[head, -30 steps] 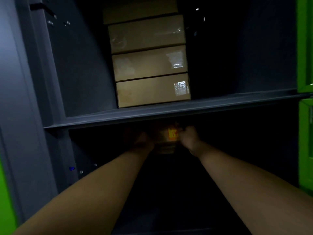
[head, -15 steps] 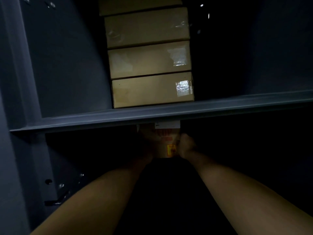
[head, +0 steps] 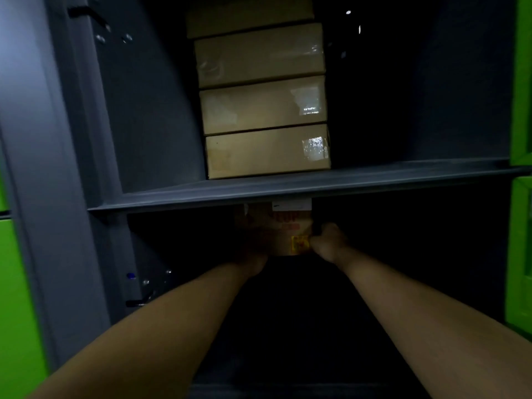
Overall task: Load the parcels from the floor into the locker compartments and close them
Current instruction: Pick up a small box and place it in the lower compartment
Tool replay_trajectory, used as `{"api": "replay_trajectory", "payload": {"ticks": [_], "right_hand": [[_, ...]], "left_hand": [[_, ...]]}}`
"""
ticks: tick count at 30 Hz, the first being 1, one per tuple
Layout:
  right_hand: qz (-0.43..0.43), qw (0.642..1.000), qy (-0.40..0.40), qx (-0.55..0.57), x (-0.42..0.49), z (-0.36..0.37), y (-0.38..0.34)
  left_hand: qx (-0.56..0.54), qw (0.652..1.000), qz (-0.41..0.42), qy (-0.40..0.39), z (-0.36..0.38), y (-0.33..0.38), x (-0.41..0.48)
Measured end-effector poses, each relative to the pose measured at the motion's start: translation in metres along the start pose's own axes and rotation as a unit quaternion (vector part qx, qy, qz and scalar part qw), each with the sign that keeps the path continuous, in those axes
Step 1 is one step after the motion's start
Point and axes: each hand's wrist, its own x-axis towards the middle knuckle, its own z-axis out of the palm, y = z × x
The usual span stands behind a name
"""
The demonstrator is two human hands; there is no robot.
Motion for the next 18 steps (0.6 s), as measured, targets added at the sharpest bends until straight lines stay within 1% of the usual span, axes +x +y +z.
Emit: {"api": "replay_trajectory", "payload": {"ticks": [1, 3, 4, 5, 7, 10, 14, 18], "right_hand": [[0.005, 1.0, 0.001, 0.003, -0.006, -0.005, -0.001], [0.015, 1.0, 0.009, 0.022, -0.02, -0.012, 0.0], [0.025, 0.998, 0.015, 0.046, -0.027, -0.015, -0.001], [0.038, 0.996, 0.02, 0.074, -0.035, -0.017, -0.004], [0.061, 0.99, 0.031, 0.124, -0.057, -0.023, -0.013], [0.069, 0.983, 0.026, 0.168, -0.084, -0.029, -0.021], [0.048, 0.981, 0.021, 0.185, -0.126, -0.041, -0.028], [0.036, 0.981, 0.028, 0.188, -0.168, -0.049, -0.033]], "left_hand": [[-0.003, 1.0, -0.023, 0.005, -0.002, 0.0, -0.007], [0.026, 0.998, -0.048, 0.028, -0.011, 0.003, -0.028], [0.007, 0.997, -0.075, 0.034, -0.017, 0.003, -0.035], [0.0, 0.996, -0.085, 0.03, -0.024, 0.003, -0.042], [-0.039, 0.992, -0.105, 0.051, -0.035, 0.003, -0.055], [-0.101, 0.987, -0.109, 0.062, -0.045, 0.007, -0.082], [-0.134, 0.978, -0.126, 0.102, -0.055, 0.015, -0.115], [-0.184, 0.974, -0.093, 0.091, -0.06, 0.017, -0.151]]}}
